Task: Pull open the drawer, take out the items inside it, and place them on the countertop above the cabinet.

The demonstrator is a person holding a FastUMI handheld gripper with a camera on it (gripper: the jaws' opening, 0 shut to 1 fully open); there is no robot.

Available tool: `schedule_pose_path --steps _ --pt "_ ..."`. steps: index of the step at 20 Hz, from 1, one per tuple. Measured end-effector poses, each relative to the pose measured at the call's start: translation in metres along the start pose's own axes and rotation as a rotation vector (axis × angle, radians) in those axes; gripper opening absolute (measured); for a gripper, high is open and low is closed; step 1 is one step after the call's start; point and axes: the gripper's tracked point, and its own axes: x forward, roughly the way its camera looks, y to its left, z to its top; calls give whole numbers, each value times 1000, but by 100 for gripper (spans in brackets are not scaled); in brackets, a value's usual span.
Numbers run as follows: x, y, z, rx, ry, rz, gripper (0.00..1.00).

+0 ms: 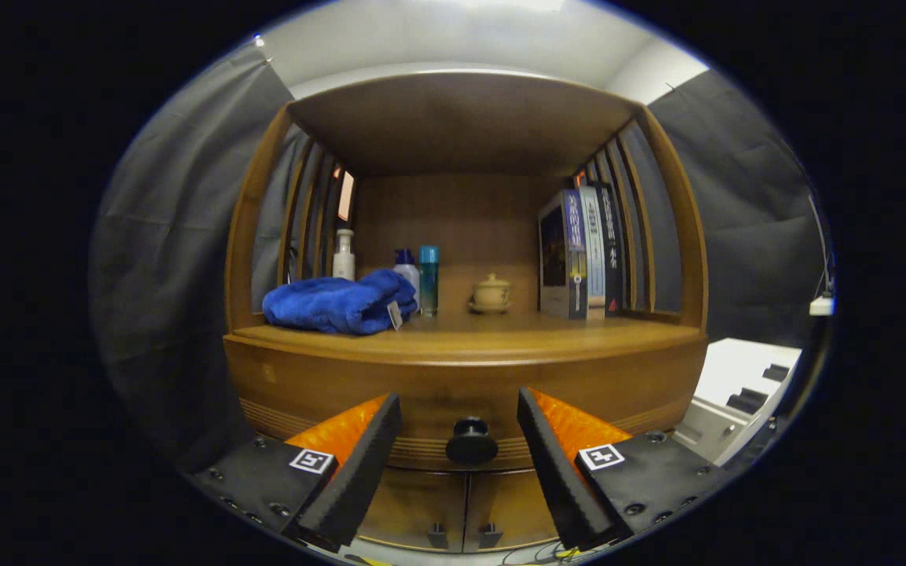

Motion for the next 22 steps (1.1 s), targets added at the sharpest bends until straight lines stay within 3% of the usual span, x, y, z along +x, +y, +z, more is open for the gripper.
schedule_pose_path --steps 3,8,12,13,16,22 --pt "15 -13 -18 9 32 -40 97" --pt "34 -19 -30 71 61 -65 80" --pt "35 -10 -31 15 33 -35 55" --pt "35 -10 -33 4 41 -40 55" --pt "33 -8 -36 49 72 -27 41" --pt "16 -9 -37 65 111 -25 41"
